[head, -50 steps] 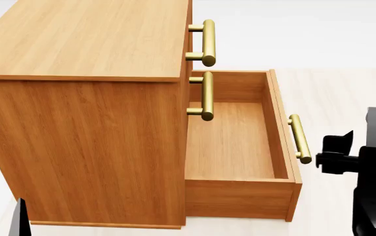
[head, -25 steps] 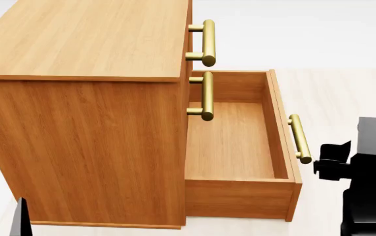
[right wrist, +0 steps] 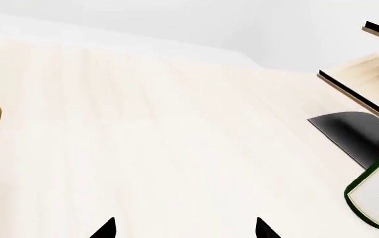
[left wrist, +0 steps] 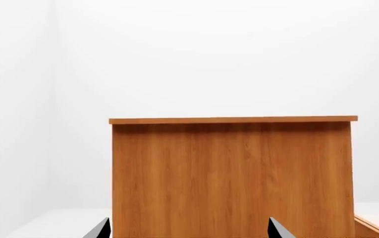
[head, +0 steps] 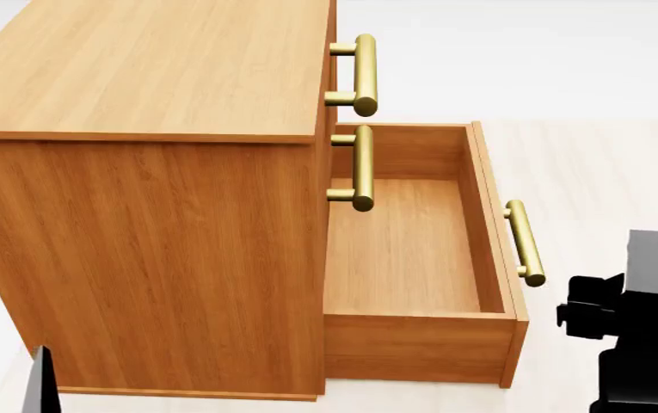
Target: Close the bottom drawer of the cabinet.
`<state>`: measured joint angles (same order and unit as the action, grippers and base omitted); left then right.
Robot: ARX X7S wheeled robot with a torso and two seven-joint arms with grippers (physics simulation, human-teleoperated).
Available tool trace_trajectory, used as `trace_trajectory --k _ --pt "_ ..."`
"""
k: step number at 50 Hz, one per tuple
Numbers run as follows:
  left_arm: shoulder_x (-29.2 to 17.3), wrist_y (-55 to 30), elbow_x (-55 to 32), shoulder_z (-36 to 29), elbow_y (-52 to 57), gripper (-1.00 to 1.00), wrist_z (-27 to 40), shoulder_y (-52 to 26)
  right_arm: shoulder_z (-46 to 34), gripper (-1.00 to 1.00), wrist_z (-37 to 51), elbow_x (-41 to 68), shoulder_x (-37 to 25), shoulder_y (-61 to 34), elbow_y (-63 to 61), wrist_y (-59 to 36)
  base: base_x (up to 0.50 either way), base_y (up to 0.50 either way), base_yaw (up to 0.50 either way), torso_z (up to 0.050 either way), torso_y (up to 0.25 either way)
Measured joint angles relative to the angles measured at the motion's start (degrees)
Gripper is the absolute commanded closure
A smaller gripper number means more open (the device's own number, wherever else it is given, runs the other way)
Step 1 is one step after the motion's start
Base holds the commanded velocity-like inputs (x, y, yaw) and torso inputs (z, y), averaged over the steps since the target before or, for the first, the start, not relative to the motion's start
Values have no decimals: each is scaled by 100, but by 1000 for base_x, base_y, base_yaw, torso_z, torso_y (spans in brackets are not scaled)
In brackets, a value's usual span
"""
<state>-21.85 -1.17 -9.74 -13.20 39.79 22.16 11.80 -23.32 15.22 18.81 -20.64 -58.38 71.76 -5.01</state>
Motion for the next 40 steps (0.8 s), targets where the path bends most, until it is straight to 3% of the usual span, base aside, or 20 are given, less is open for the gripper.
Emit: trace_trajectory --k 29,40 --pt "-26 12 -5 -64 -44 -100 38 -30 564 -100 -289 -711 182 168 267 424 0 0 0 0 0" --pt "-41 25 -15 -72 -54 -100 52 -31 662 -100 -310 -705 139 596 -516 131 0 0 0 0 0"
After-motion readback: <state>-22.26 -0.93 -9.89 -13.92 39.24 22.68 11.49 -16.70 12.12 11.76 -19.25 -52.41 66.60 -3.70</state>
